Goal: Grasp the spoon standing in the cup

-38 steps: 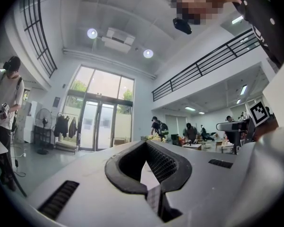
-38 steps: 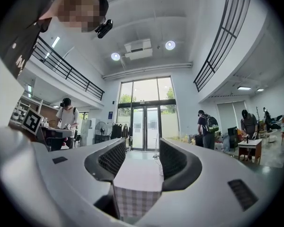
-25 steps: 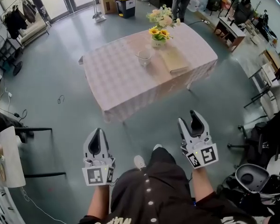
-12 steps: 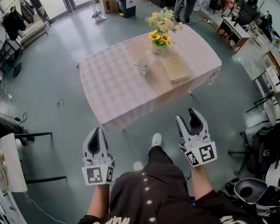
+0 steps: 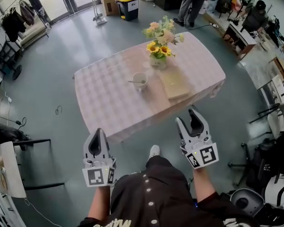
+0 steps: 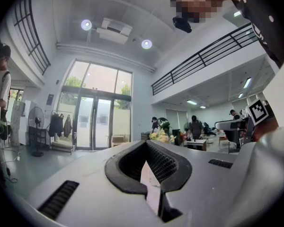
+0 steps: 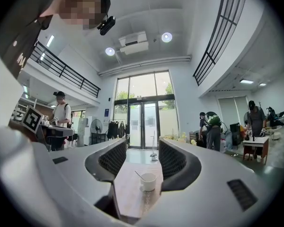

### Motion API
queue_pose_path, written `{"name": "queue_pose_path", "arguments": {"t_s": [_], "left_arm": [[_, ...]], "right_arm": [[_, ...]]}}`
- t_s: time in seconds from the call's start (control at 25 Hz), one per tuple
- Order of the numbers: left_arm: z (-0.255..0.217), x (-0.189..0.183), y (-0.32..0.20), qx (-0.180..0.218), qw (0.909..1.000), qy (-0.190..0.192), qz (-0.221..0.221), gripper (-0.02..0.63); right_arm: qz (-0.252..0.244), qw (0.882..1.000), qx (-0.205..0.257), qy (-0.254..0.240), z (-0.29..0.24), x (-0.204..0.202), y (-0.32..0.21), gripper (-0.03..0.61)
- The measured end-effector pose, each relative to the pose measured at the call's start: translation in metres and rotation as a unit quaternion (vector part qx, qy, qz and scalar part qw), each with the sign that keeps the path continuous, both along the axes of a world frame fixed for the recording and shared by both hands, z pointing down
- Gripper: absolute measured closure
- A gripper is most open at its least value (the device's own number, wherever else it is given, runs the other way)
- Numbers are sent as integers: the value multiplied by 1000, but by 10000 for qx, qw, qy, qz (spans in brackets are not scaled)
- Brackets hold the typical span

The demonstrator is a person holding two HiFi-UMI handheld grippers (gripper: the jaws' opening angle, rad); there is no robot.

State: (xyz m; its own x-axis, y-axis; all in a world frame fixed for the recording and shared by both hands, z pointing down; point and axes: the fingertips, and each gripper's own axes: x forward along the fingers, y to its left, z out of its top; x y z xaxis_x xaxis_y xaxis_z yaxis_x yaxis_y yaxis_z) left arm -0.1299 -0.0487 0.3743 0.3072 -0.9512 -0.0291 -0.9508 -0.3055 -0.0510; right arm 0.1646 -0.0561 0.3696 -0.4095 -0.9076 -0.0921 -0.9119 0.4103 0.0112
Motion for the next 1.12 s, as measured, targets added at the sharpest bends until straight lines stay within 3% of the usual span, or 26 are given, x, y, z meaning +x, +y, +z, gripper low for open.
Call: {"name": "queue_pose_path", "arguments": {"t_s": [0.24, 0.4, 0.76, 1.12], "left_arm": [[-16, 45, -40, 226, 9990, -395, 1, 597], [-13, 62, -61, 157, 9995, -253, -128, 597], [0, 53, -99, -78, 9989, -284, -368, 597], [-5, 41, -178, 133, 9996, -109, -231, 597]], "right_arm": [[-206, 9998, -10, -10, -6, 28, -52, 387], [-353, 9994, -61, -16, -2, 42, -80, 387], [-613, 9978, -235, -111, 17, 34, -132, 391], [-681, 9973, -257, 52, 20, 10, -200, 393]]}}
